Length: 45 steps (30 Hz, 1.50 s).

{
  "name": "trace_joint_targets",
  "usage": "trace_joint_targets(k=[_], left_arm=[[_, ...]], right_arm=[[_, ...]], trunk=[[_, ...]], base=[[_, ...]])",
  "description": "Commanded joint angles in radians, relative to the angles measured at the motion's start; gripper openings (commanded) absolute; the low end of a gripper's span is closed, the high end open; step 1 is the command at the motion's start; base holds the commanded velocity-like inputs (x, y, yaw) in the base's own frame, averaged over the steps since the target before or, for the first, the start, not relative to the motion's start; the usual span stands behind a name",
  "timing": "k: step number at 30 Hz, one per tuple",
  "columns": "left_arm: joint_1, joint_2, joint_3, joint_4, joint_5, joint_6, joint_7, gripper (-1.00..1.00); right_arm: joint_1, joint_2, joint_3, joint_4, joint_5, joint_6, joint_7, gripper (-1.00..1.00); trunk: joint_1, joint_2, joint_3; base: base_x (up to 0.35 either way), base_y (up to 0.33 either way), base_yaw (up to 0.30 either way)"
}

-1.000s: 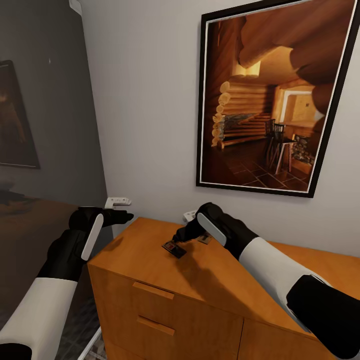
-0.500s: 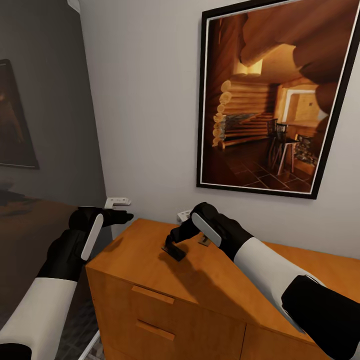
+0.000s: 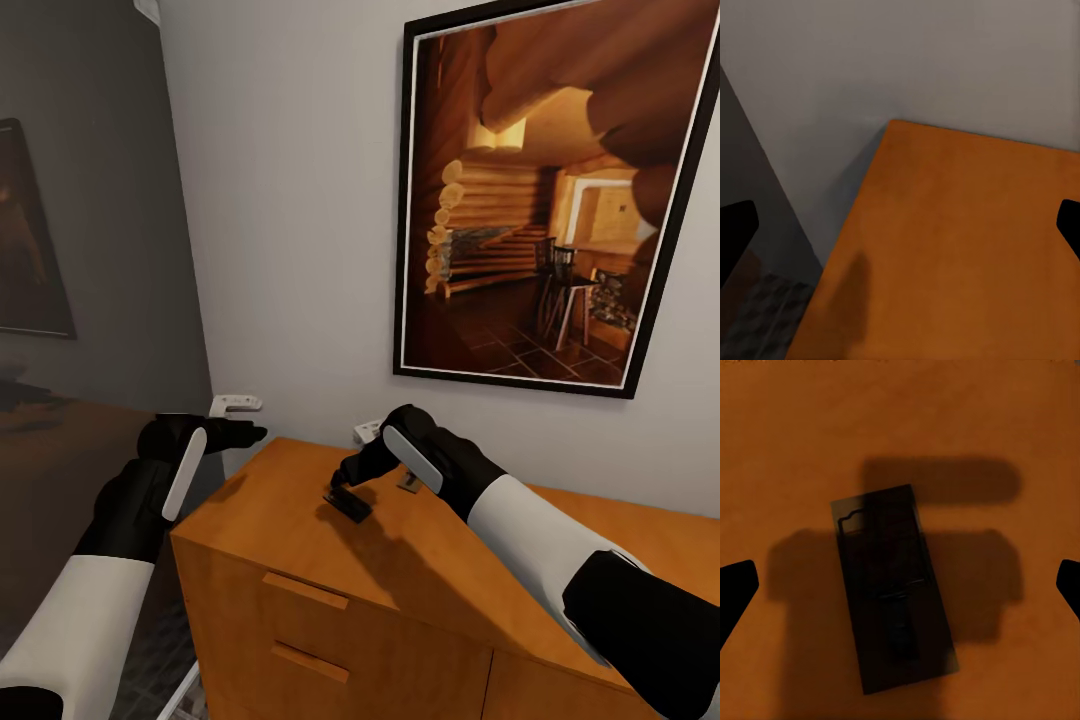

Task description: Take the four mousetraps from the cabinet in the bathroom and place them on the bathroom floor. Make sure all four end up on the same floor surface, and ensure that at least two of them are either under or directly next to the same bathroom sink.

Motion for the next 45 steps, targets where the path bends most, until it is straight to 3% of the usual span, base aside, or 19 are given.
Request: trace_joint_targets(k=[1, 45], left_arm=[[-0.001, 0.001, -0.001, -0.001, 0.002, 0.004, 0.000, 1.00], [-0.001, 0.001, -0.001, 0.001, 0.004, 0.002, 0.001, 1.00]], right_arm=[[-0.001, 0.000, 0.002, 0.000, 0.000, 0.003, 0.000, 1.00], [-0.001, 0.001, 0.008, 0.016, 0.004, 0.003, -0.002, 1.00]], trunk=[[0.000, -0.001, -0.001], [0.000, -0.001, -0.001]], base=[[0.002, 0.000, 0.000], [0.000, 0.000, 0.000]])
